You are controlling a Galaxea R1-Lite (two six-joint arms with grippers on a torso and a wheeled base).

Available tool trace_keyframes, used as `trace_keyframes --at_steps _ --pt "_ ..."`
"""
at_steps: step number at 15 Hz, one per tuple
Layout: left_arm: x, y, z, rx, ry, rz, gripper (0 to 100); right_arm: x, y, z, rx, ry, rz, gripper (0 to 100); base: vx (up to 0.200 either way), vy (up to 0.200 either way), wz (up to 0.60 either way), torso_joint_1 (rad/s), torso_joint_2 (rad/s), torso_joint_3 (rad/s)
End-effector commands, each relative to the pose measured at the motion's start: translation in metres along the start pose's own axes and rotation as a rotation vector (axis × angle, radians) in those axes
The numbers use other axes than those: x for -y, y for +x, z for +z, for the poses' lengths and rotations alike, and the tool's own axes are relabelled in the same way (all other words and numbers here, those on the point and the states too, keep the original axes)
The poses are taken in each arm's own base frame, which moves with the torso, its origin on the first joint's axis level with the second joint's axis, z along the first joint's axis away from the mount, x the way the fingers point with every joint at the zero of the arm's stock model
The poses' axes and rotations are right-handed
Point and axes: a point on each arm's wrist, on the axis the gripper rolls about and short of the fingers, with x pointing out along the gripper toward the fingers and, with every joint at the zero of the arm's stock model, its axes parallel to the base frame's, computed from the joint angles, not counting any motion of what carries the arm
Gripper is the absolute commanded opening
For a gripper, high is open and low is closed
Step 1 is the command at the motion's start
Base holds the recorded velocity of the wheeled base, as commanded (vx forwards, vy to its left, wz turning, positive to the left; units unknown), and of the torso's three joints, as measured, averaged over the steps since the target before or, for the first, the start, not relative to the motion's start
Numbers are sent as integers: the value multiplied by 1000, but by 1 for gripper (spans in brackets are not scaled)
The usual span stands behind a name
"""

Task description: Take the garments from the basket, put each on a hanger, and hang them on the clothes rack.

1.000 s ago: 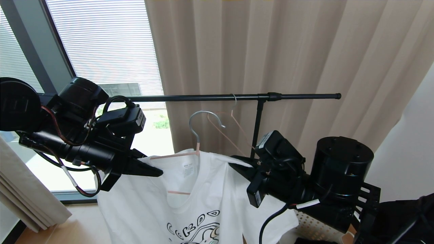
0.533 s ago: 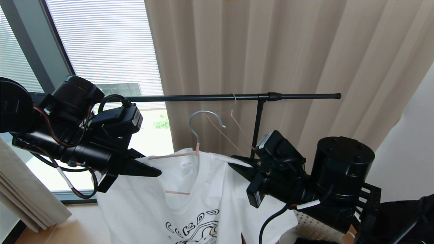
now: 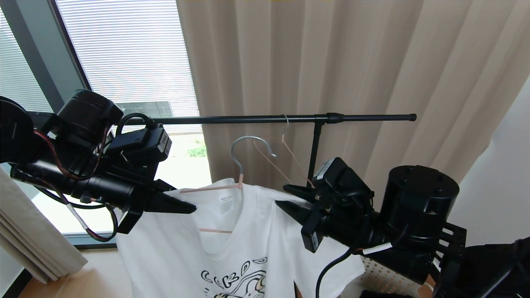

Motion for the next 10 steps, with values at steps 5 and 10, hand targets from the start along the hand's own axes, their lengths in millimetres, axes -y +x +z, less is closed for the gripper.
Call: trace_keyframes --at_steps 5,10 --pt "1 -4 2 4 5 12 0 5 -3 -6 -28 -22 -12 100 0 0 0 0 0 0" --pt "5 -10 2 7 7 28 0 11 -17 -2 -11 -45 -9 100 0 0 0 0 0 0"
